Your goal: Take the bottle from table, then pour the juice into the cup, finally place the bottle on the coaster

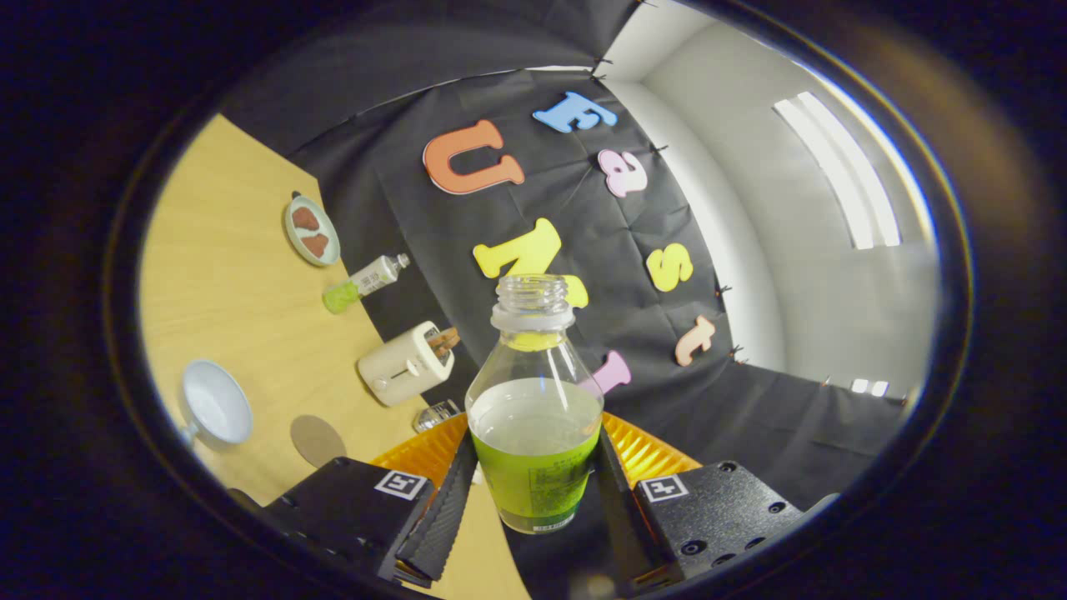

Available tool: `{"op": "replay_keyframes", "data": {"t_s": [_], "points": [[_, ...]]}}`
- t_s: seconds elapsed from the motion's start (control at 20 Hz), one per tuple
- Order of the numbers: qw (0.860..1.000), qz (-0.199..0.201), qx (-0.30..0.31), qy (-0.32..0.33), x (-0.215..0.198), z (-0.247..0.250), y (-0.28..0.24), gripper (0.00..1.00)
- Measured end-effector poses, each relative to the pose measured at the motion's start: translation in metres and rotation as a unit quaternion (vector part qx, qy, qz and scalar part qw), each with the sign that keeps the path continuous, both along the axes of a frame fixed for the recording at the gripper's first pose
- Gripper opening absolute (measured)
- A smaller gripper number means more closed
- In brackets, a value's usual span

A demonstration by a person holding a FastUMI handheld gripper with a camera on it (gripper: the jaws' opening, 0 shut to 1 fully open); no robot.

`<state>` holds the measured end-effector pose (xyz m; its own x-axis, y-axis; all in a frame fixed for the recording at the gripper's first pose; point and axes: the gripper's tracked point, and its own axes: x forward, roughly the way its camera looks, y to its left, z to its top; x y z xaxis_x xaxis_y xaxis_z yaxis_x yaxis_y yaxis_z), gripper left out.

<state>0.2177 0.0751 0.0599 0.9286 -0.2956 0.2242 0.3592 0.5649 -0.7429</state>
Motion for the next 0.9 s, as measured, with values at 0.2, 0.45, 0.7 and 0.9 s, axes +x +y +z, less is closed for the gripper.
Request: {"op": "replay_keyframes", "data": {"t_s": [0.2,0.45,0.7,0.9], "points": [[0.986,0.068,0.148,0.039,0.006,-0.008,0.024,0.78],[0.951,0.124,0.276,0.062,0.019,-0.006,0.032,0.78],[0.911,0.136,0.381,0.072,0.036,-0.02,0.024,0.78],[0.889,0.144,0.427,0.076,0.06,-0.037,0.017,0.79]]}}
